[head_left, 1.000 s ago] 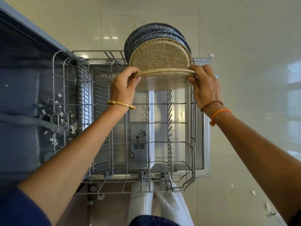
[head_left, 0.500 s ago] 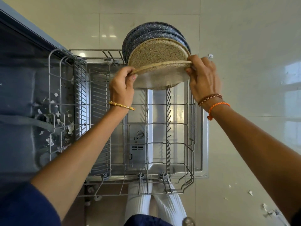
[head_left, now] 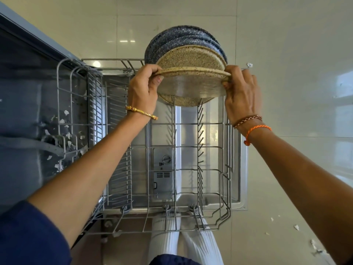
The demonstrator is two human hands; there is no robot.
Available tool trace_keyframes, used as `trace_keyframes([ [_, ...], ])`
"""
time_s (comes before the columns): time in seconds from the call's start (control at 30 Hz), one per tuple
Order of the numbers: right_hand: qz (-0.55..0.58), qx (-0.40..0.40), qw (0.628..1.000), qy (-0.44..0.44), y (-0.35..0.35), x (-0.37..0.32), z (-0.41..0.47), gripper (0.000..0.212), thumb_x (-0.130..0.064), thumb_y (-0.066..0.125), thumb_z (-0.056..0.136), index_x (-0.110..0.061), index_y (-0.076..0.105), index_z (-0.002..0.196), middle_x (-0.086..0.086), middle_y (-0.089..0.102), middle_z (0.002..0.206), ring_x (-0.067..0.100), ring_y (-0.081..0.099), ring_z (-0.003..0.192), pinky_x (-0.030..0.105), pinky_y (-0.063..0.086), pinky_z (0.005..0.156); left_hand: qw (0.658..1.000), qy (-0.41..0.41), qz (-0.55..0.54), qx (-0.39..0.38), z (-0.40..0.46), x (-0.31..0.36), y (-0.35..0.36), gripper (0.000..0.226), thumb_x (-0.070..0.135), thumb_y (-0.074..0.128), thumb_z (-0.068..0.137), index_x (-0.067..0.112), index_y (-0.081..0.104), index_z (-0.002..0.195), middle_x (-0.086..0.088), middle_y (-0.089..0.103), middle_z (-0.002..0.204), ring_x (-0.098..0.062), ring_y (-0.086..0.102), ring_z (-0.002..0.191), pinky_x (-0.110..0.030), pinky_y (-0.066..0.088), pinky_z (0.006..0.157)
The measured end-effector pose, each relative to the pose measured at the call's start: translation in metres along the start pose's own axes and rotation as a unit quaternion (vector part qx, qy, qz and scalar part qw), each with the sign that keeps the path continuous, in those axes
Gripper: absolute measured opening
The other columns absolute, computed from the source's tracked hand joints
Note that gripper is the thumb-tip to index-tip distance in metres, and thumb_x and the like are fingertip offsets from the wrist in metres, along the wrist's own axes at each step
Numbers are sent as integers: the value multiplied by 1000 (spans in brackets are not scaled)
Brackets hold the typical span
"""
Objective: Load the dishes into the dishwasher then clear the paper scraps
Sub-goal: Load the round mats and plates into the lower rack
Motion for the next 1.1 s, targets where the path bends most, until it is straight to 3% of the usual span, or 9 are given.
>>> trace_keyframes([
  [0.13, -22, 21, 1000, -3, -4, 0, -1, 44, -29, 28, 88, -7, 58, 113, 17, 56, 93, 35, 52, 84, 32, 29, 67, 1000, 6, -6, 1, 0, 3, 1, 27, 10, 48, 87, -10, 61, 100, -22, 64, 93, -15, 54, 85, -11, 41, 72],
  [0.4, -20, 42, 999, 12, -4, -3, 1, 39, -26, 32, 89, -9, 58, 113, 16, 57, 93, 33, 52, 85, 32, 28, 69, 999, -31, -30, 14, -7, -6, 1, 37, 19, 42, 85, -8, 61, 101, -22, 64, 93, -13, 54, 83, -1, 35, 72],
  [0.6, -40, 75, 996, 1, -14, -9, 9, 36, -24, 34, 89, -13, 58, 113, 14, 56, 92, 30, 51, 84, 24, 15, 65, 999, -14, -22, 20, 2, -3, -6, 31, 14, 46, 88, -10, 61, 100, -21, 64, 92, -9, 54, 83, -2, 38, 73],
  [0.83, -63, 22, 998, 13, 1, -2, 11, 29, -18, 42, 94, -10, 54, 119, 14, 55, 100, 30, 50, 93, 32, 26, 73, 999, -29, -12, 10, 2, -11, 3, 34, 16, 45, 87, -11, 60, 101, -24, 64, 94, -16, 52, 86, 1, 35, 72],
  [0.97, -68, 12, 997, 16, 8, 2, 12, 31, -17, 41, 94, -10, 53, 121, 15, 54, 105, 31, 50, 96, 34, 31, 75, 999, -32, -15, 9, 2, -15, 9, 39, 22, 43, 85, -10, 62, 100, -23, 64, 93, -15, 54, 85, -7, 39, 72],
  [1.1, 26, 45, 998, 36, 8, 9, 13, 31, -13, 41, 93, -7, 53, 121, 17, 52, 110, 33, 53, 92, 29, 35, 66, 999, 1, 29, 33, 2, -5, 9, 24, 4, 51, 85, -7, 65, 102, -29, 58, 97, -20, 51, 90, 5, 32, 78],
])
Point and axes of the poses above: each hand's wrist, its own z-axis towards the middle knuckle, its own y-axis out of the palm, x = y × z, the point moved 10 cm from there along z, towards the middle knuckle
